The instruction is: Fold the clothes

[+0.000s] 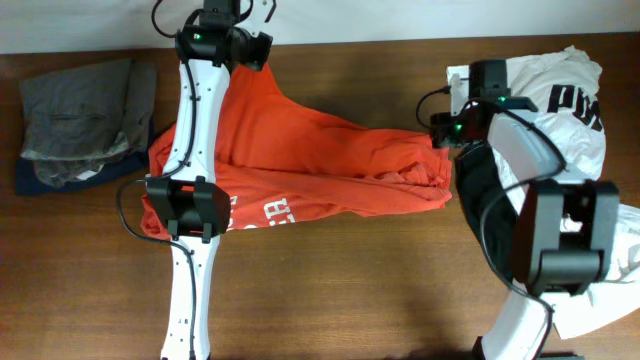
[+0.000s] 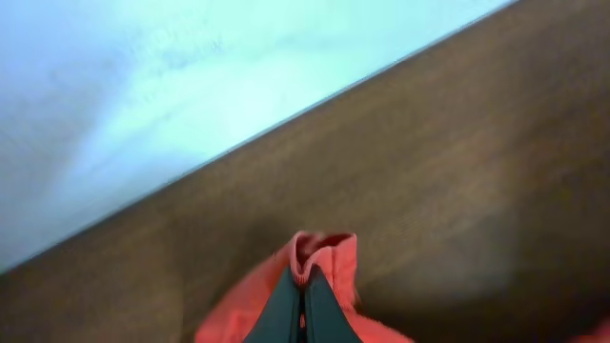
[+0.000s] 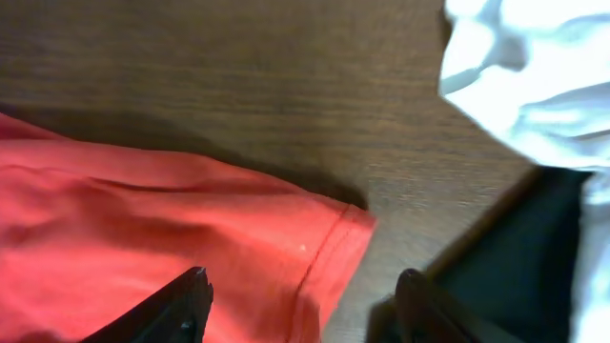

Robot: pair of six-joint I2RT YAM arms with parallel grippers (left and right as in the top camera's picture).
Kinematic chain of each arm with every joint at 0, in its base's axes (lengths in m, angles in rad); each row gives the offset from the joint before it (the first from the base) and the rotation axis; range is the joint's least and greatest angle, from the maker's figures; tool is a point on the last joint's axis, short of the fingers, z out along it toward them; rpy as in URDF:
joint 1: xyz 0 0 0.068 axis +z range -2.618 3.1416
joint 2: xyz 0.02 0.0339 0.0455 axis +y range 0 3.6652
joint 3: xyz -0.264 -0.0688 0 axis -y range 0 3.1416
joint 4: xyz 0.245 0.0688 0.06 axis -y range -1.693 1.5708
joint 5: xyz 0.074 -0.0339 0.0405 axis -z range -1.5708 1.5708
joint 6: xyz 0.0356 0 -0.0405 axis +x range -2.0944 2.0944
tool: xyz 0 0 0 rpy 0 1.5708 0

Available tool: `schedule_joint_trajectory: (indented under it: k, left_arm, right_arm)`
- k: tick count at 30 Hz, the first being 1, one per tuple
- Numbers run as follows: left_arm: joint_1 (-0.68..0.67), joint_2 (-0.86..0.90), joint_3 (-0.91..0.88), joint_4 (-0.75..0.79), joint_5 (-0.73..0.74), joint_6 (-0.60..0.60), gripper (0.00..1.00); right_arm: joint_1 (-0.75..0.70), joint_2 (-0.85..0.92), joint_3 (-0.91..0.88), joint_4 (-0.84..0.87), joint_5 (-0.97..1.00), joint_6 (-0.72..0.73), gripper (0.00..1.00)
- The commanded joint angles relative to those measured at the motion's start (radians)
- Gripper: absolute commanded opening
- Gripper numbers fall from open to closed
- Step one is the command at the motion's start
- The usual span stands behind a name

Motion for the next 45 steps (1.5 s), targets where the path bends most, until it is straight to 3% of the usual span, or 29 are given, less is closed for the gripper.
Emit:
schedule_joint_trajectory:
  k: [1, 13, 16, 20, 26, 35, 45]
  left_arm:
    - [-0.001, -0.005, 0.016, -0.034, -0.014, -0.013, 0.00]
    - [-0.003, -0.005, 0.016, -0.095, -0.014, -0.013, 0.00]
    - [-0.003, -0.005, 0.016, -0.101, -0.014, -0.013, 0.00]
    - [-0.003, -0.005, 0.016, -0.105, -0.014, -0.013, 0.00]
    - [-0.003, -0.005, 0.016, -0.105, -0.016, -0.013, 0.00]
    - [-0.003, -0.005, 0.016, -0.104, -0.066, -0.013, 0.00]
    - [0.012, -0.005, 0.066, -0.086, -0.091, -0.051, 0.00]
  right_arm:
    - [0.001, 0.057, 0.016, 0.018, -0.013, 0.004, 0.67]
    - [0.002, 0.129, 0.016, 0.100, -0.023, 0.005, 0.66]
    - [0.002, 0.129, 0.016, 0.114, -0.023, 0.005, 0.62]
    - [0.002, 0.129, 0.016, 0.119, -0.023, 0.005, 0.44]
    - [0.002, 0.129, 0.016, 0.179, -0.022, 0.006, 0.04]
    - [-0.003, 0.129, 0.031, 0.248, -0.010, 0.031, 0.04]
    - [-0.072, 0.129, 0.219, 0.193, -0.043, 0.031, 0.04]
